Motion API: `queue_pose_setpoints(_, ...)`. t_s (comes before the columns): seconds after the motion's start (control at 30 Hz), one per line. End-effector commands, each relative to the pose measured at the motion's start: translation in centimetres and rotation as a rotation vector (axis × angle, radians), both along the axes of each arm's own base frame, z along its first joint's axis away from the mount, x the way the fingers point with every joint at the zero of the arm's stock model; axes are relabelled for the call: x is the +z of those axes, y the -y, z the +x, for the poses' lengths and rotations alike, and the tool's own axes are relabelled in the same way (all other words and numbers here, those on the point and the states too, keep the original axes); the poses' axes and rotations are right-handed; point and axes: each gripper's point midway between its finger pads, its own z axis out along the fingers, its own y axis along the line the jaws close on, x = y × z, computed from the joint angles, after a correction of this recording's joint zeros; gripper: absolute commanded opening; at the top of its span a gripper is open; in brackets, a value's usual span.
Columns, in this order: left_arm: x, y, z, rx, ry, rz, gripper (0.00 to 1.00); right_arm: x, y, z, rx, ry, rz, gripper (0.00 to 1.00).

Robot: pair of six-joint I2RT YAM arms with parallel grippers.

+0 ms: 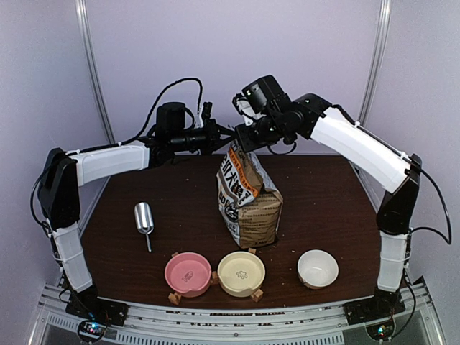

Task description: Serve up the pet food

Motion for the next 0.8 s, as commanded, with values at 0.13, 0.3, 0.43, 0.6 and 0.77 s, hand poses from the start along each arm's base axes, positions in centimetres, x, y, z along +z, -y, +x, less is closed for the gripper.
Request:
queue_pose_setpoints(0.13,3.0,-0.7,-0.2,0.019,0.084,-0.029,0.00,-1.3,1.1,0.8,-0.062,0.007,-0.081,0.07)
queue_pose_setpoints(0.3,3.0,-0.7,-0.2,0.018,0.085,-0.025,0.00,-1.4,0.6,0.7,-0.051,-0.007,-0.059,0.08)
queue_pose_setpoints(0.43,2.6,-0.8,-0.2,0.021,0.083,-0.010,0.00,0.4,0.9,0.3,-0.059,0.005,-0.015,0.15)
queue_pose_setpoints(0.6,2.6,-0.8,-0.3,0.022,0.086,-0.011,0.00,3.0,0.8,-0.4,-0.033,0.031,0.055,0.23)
queue_pose_setpoints(0.77,2.8,-0.9,-0.3,0.024,0.088,-0.014,0.00,3.1,0.2,-0.5,-0.004,0.029,0.073,0.26)
